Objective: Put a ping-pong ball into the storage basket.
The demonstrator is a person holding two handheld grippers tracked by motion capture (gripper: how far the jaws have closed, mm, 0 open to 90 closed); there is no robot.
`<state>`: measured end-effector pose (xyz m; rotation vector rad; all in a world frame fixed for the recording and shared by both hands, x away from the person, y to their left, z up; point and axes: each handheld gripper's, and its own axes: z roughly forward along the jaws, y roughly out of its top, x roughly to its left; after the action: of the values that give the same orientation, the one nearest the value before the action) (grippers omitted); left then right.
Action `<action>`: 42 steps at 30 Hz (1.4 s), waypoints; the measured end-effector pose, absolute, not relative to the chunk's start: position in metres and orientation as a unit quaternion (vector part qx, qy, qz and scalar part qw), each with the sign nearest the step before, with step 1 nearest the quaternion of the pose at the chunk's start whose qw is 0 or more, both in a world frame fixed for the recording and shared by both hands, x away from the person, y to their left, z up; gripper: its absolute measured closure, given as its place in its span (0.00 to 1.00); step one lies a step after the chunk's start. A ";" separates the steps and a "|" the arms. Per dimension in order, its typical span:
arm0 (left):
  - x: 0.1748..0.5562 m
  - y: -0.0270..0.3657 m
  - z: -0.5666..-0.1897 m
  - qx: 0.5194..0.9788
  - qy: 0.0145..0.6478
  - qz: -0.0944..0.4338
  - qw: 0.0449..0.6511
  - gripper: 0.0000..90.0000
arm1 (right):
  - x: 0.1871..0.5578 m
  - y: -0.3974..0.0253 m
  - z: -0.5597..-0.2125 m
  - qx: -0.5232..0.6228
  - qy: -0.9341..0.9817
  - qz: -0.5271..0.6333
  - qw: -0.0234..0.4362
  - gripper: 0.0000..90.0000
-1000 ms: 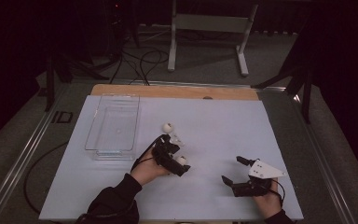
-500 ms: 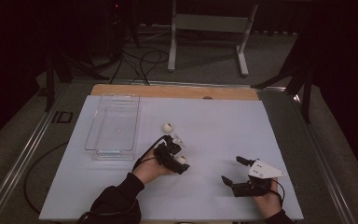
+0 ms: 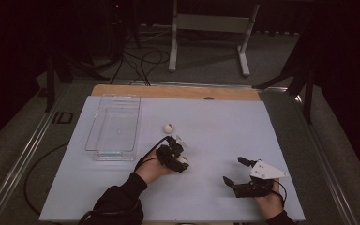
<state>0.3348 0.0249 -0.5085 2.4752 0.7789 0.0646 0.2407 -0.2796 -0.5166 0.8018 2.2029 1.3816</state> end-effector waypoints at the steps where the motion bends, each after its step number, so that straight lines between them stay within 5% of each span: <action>1: 0.335 0.025 -0.509 0.918 0.288 0.021 0.272 0.53 | 0.241 -0.280 -0.517 0.288 0.792 0.497 0.209 0.10; 42: 0.315 0.035 -0.466 0.952 0.191 -0.010 0.241 0.58 | 0.241 -0.279 -0.516 0.290 0.791 0.498 0.204 0.10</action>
<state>0.3152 0.0349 -0.4655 2.6033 0.5216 -0.0266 0.2406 -0.2790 -0.5161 0.8090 2.2082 1.3894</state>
